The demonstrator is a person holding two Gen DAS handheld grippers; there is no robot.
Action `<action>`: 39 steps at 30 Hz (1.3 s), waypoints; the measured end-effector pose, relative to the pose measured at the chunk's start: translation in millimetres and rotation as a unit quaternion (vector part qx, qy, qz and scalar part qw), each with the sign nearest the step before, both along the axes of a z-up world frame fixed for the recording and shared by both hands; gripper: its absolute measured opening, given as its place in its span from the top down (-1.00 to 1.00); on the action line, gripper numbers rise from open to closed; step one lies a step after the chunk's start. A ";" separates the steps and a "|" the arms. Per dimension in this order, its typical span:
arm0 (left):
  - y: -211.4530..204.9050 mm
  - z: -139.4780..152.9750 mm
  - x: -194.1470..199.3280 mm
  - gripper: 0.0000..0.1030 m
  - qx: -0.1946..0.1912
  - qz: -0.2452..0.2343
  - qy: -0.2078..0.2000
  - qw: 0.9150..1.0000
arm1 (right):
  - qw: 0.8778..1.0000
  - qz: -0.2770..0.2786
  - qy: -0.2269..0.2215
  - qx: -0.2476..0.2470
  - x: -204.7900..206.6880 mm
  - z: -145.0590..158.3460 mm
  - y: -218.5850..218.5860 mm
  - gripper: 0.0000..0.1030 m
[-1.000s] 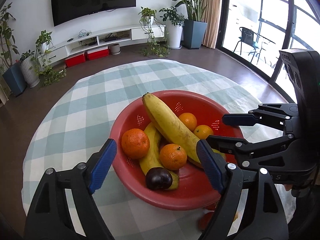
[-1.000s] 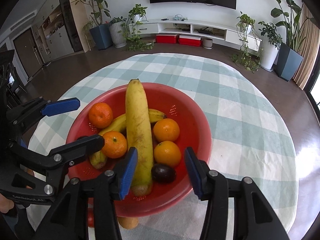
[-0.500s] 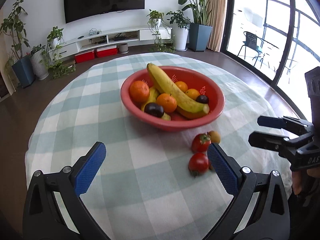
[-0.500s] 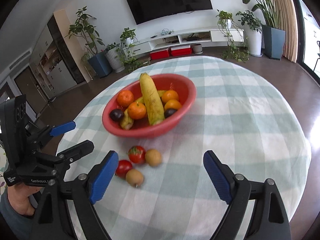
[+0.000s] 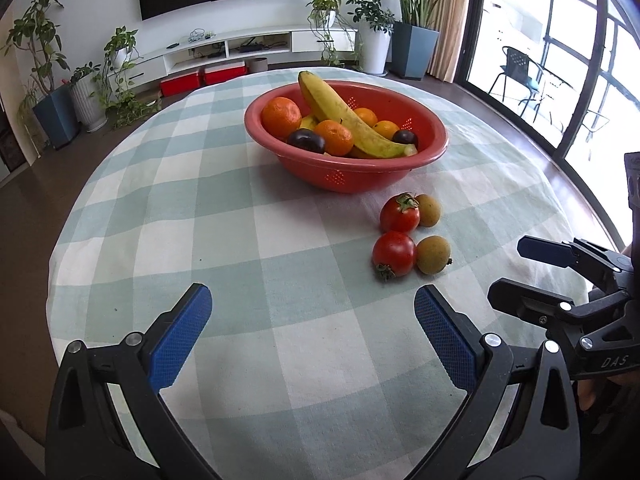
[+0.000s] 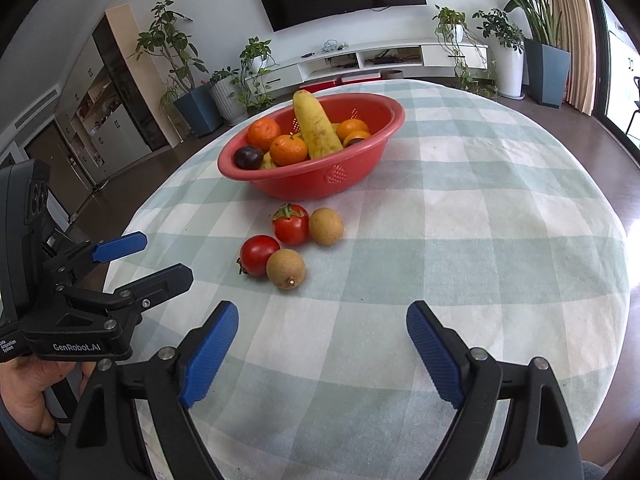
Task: Organize fruits
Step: 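Move the right tool toward a brown kiwi on the cloth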
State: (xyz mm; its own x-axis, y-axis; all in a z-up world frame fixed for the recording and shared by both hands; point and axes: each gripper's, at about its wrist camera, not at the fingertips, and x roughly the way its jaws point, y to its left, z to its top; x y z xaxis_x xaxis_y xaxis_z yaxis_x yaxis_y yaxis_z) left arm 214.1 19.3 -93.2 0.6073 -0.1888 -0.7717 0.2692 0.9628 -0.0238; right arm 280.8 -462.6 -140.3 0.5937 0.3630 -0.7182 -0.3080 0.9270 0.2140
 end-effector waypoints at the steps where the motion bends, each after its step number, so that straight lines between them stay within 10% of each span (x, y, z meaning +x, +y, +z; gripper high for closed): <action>1: -1.6 -0.8 0.3 -0.99 0.002 -0.004 0.001 1.000 | 1.000 0.002 -0.002 -0.003 0.1 0.7 0.6 -0.64; 39: 13.8 -16.8 3.6 -0.99 -0.005 -0.011 0.022 1.000 | 0.986 0.136 0.018 -0.099 49.5 -16.5 50.9 0.15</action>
